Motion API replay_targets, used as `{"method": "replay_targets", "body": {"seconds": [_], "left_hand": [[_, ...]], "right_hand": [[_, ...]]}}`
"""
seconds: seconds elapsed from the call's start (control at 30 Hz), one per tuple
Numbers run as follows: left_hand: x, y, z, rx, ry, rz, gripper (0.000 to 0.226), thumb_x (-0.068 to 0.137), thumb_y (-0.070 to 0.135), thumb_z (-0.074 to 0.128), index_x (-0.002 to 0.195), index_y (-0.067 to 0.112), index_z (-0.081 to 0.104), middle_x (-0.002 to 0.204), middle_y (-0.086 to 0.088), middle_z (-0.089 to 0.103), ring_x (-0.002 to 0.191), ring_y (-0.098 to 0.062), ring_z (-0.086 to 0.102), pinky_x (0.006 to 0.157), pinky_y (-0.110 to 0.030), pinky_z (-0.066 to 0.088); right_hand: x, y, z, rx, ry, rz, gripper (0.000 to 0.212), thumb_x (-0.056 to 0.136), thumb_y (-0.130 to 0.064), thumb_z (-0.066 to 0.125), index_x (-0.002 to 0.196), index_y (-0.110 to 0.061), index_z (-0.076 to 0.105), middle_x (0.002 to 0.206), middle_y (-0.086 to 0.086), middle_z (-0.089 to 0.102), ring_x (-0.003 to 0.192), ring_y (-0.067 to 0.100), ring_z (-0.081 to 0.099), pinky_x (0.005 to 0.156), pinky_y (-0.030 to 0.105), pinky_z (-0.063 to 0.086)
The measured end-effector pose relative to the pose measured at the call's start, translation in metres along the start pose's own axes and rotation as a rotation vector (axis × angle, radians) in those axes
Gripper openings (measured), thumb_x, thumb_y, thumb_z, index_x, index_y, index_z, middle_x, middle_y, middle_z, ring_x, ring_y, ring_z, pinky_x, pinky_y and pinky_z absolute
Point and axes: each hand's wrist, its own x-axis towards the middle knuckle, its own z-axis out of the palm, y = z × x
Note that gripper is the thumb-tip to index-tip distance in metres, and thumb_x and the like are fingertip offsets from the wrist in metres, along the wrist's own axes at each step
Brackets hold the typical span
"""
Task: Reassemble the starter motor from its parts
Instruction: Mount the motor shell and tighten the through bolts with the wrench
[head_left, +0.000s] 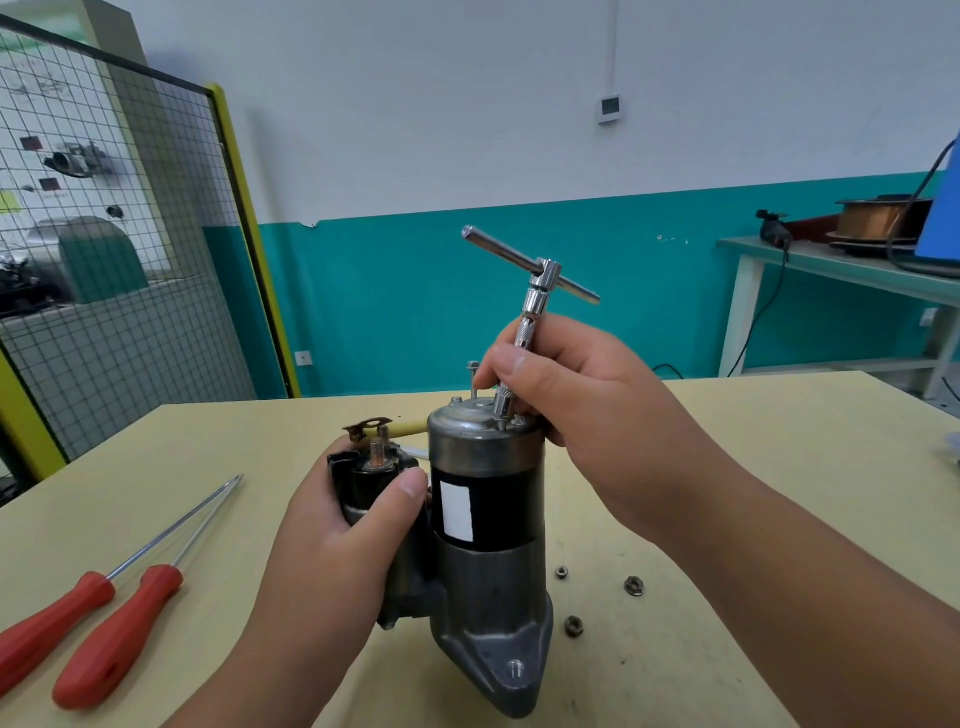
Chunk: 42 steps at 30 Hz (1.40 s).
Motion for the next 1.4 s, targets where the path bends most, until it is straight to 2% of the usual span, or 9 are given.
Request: {"method": "replay_targets", "body": {"seconds": [0.37,0.67,0.97,1.4], "left_hand": [[0.0007,0.0000,0.0004,0.016,-0.008,0.006,0.044,0.066,0.069,0.066,0.102,0.043,0.071,0.086,0.008,0.076,0.081,-0.037,0.073,0.051,-0.034,0.045],[-0.0002,0.0021,0.0010,0.030,0.002,-0.006,0.046,0.063,0.072,0.065,0.102,0.047,0.070,0.089,0.010,0.076,0.086,-0.037,0.074,0.054,-0.036,0.046],[-0.0004,0.0013,0.0006,0.016,0.003,-0.002,0.045,0.064,0.070,0.066,0.100,0.044,0.072,0.085,0.009,0.076,0.083,-0.035,0.074,0.050,-0.034,0.045],[-0.0002,0.0011,0.0010,0.011,-0.004,-0.005,0.046,0.064,0.070,0.066,0.100,0.042,0.072,0.085,0.008,0.076,0.081,-0.035,0.073,0.049,-0.033,0.045]], "right_hand": [[0.0008,0.0032,0.0003,-0.018,0.005,-0.011,0.017,0.092,-0.037,0.058,0.083,-0.033,0.072,0.071,-0.019,0.060,0.063,-0.005,0.052,0.058,0.007,0.040],[0.0009,0.0039,0.0001,-0.028,0.005,-0.013,0.016,0.093,-0.037,0.058,0.085,-0.030,0.071,0.070,-0.019,0.061,0.063,-0.006,0.053,0.058,0.007,0.041],[0.0009,0.0046,0.0002,-0.036,0.008,-0.003,0.016,0.092,-0.040,0.058,0.084,-0.035,0.071,0.072,-0.019,0.062,0.065,-0.006,0.054,0.059,0.008,0.042],[0.0013,0.0049,0.0000,-0.038,0.004,-0.001,0.016,0.092,-0.039,0.058,0.086,-0.032,0.071,0.072,-0.019,0.062,0.064,-0.006,0.054,0.059,0.007,0.041]]}}
